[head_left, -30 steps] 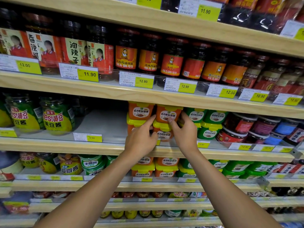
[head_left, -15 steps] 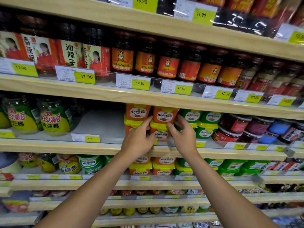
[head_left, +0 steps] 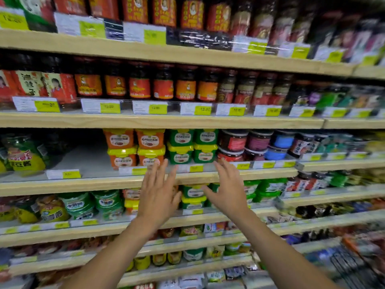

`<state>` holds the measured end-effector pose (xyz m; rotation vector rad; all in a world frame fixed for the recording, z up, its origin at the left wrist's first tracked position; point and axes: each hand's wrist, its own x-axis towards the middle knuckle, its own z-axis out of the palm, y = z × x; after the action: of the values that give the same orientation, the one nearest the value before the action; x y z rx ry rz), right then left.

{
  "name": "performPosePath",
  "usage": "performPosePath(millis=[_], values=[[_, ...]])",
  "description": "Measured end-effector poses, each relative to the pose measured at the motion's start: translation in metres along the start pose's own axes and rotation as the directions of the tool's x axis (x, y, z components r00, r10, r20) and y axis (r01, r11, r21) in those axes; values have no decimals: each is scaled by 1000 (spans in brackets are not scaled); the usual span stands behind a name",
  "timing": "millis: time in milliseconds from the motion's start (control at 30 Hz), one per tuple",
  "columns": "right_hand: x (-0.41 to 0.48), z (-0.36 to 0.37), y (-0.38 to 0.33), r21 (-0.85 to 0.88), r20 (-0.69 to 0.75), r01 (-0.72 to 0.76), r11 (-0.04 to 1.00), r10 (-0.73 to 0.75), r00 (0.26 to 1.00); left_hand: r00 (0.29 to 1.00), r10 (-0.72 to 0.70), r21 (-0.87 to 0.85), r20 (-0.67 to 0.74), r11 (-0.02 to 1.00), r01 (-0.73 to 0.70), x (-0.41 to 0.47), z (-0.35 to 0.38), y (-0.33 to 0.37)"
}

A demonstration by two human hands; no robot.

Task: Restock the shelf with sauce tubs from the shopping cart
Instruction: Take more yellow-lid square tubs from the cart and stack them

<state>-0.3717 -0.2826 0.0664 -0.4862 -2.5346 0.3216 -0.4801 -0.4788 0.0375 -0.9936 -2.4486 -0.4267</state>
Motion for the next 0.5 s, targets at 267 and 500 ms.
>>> performPosePath(millis=[267,500], values=[[-121,-84,157,-82,62,-193,978,198,978,966,201,-140,160,974,-179,-32,44,185],[-225,-167,284,-194,-21,-450,872,455,890,881,427,-291,203,886,-362,-36,71,351]])
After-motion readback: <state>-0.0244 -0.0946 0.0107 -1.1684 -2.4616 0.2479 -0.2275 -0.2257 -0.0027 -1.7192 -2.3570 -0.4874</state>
